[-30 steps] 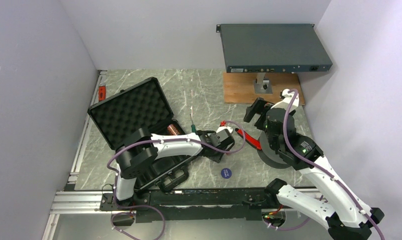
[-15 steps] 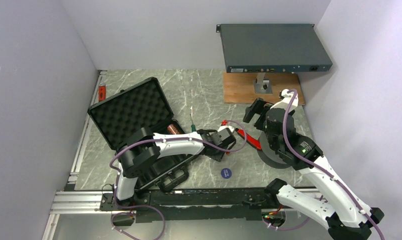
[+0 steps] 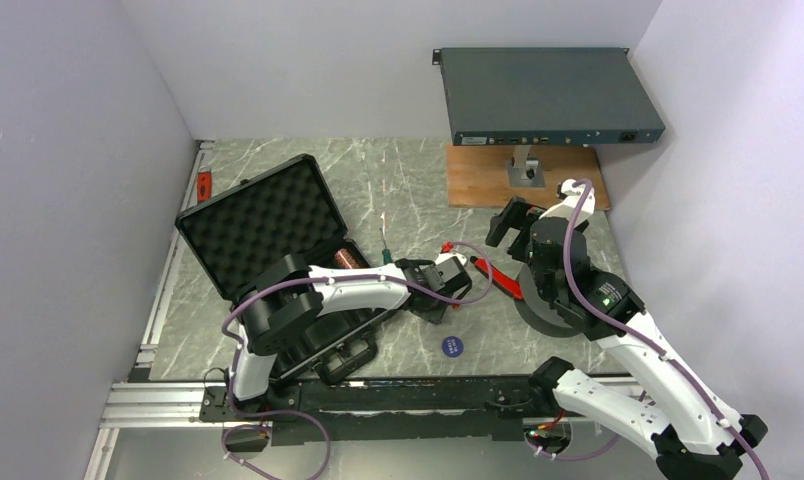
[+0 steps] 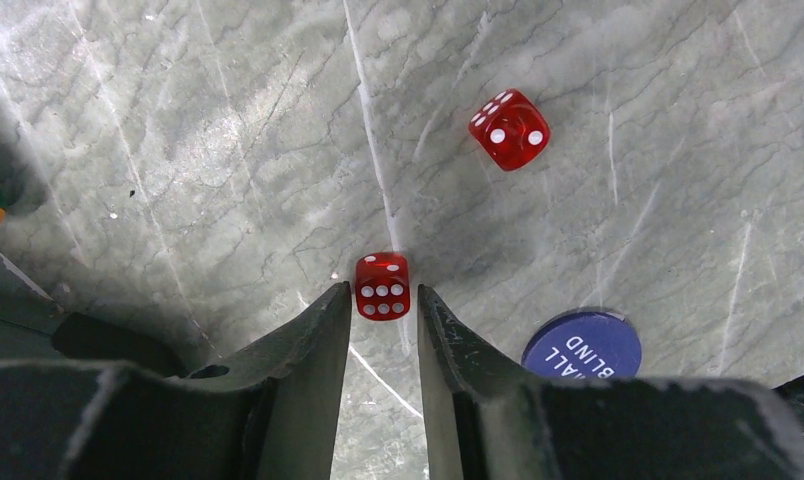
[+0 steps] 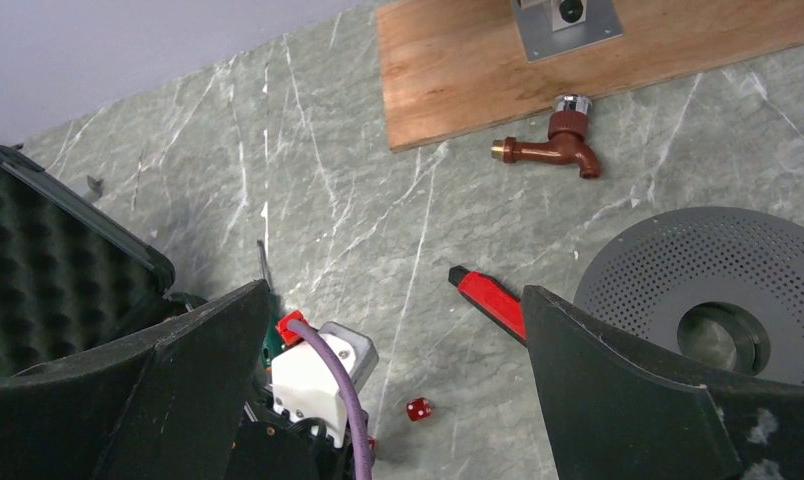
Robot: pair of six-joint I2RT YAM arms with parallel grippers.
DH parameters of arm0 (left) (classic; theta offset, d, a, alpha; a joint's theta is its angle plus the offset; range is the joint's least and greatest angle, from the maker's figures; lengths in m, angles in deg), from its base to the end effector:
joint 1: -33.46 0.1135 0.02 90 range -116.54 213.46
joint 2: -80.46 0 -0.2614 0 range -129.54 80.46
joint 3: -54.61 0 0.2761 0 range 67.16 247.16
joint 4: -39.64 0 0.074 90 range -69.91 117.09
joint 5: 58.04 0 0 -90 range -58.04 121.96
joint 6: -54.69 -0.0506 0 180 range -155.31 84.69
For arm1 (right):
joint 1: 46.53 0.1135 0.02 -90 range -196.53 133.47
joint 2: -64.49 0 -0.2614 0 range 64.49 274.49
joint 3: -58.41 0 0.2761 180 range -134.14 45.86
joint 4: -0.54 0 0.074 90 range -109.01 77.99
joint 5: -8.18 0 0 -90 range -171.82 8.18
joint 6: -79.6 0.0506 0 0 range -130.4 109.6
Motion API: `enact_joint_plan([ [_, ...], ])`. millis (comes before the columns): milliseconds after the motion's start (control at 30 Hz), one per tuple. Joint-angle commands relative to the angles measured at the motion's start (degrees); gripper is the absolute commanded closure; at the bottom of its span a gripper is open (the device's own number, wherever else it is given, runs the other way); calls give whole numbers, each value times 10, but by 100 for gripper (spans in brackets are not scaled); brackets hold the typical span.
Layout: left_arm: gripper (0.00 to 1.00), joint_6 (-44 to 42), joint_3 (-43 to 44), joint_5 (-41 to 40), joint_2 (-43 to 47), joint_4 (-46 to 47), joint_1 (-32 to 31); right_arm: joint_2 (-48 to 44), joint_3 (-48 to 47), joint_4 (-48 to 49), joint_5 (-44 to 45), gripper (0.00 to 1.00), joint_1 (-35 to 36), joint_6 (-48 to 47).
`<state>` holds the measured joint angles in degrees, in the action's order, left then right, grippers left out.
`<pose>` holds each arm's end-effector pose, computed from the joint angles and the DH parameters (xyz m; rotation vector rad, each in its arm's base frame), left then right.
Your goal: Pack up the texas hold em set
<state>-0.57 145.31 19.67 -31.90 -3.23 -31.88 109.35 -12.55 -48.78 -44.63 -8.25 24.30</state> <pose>0.1888 -0.3855 0.1419 0.6445 2.6032 -0.2790 0.1663 0.0923 0.3743 0.3526 1.8635 0.2249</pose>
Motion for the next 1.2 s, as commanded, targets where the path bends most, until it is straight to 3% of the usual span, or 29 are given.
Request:
enact_joint_plan([
  [0, 64, 8, 23, -4, -4, -1, 1, -7, 2, 19, 2, 0, -2, -3],
  [300, 69, 1, 30, 1, -12, 3, 1, -8, 4, 17, -1, 0, -1, -4],
  [500, 81, 0, 36, 3, -13, 0, 0, -4, 1, 16, -3, 0, -2, -8],
  [667, 100, -2, 31, 3, 1, -6, 0, -5, -6, 10, -2, 0, -1, -5],
  [1167, 100, -11, -1, -23, 105, -25, -3, -19, -4, -1, 11, 0, -2, 7],
])
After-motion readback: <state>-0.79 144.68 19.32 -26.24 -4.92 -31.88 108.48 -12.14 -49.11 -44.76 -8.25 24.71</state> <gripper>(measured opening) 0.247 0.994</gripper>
